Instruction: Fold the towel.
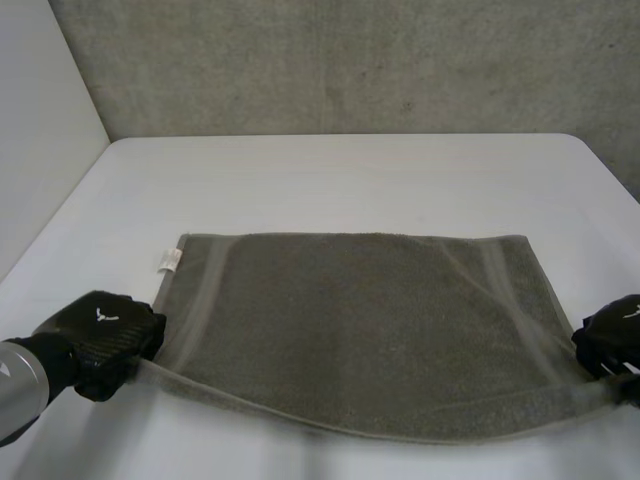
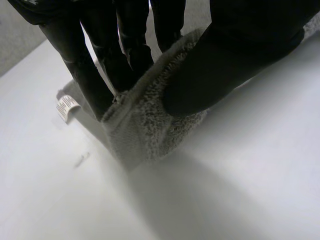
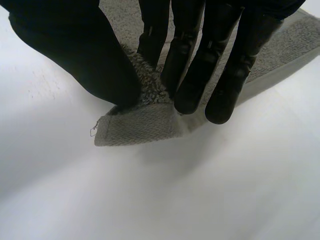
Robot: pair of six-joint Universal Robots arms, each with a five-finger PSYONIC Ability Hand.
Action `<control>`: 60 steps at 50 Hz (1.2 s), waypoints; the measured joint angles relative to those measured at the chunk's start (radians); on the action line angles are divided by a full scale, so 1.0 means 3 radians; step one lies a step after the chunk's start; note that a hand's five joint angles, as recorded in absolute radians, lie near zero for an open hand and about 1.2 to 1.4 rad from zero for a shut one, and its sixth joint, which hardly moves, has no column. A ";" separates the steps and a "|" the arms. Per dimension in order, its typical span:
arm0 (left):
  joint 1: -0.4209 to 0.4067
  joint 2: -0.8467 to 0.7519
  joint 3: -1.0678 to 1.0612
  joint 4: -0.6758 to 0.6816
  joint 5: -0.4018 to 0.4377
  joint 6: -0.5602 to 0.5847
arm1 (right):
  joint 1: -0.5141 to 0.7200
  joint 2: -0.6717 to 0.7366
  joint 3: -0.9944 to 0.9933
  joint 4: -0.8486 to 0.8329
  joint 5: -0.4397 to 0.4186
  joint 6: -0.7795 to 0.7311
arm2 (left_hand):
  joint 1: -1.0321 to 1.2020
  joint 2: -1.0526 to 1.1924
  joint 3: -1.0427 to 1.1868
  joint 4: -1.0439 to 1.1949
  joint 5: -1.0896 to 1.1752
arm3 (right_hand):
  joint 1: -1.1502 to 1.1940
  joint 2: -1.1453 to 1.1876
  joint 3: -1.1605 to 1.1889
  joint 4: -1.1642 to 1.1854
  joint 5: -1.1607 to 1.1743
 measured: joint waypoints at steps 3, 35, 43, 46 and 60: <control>0.0035 -0.0019 0.0090 0.0099 0.0033 -0.0004 | -0.0014 0.0054 -0.0107 -0.0116 -0.0017 0.0048 | 0.0000 0.0000 0.0000 0.0000 0.0003 | 0.0000 0.0000 0.0000 0.0000 0.0000; -0.0691 -0.2979 0.3075 0.1145 -0.0596 -0.0384 | 0.1206 0.1898 -0.2187 -0.1808 0.0788 0.1528 | 0.0000 0.0002 0.0002 0.0000 0.0003 | 0.0015 0.0000 0.0013 0.0000 0.0023; -0.0745 -0.3309 0.3477 0.1144 -0.0642 -0.0389 | 0.1284 0.2151 -0.2512 -0.2011 0.0911 0.1578 | -0.0023 -0.0104 -0.0068 -0.0070 -0.0052 | -0.0475 -0.0651 -0.0661 -0.0689 -0.0559; -0.0762 -0.3363 0.3553 0.1144 -0.0644 -0.0385 | 0.1314 0.2197 -0.2618 -0.2043 0.0964 0.1604 | -0.0433 -0.0541 -0.0538 -0.0545 -0.0500 | -0.1928 -0.1914 -0.2209 -0.2242 -0.2056; -0.0887 -0.3172 0.3613 0.1144 -0.1066 -0.0398 | 0.1321 0.1571 -0.2370 -0.2489 0.1017 0.2223 | -0.3223 -0.3358 -0.3350 -0.3359 -0.3319 | -0.2450 -0.1913 -0.3234 -0.3207 -0.3059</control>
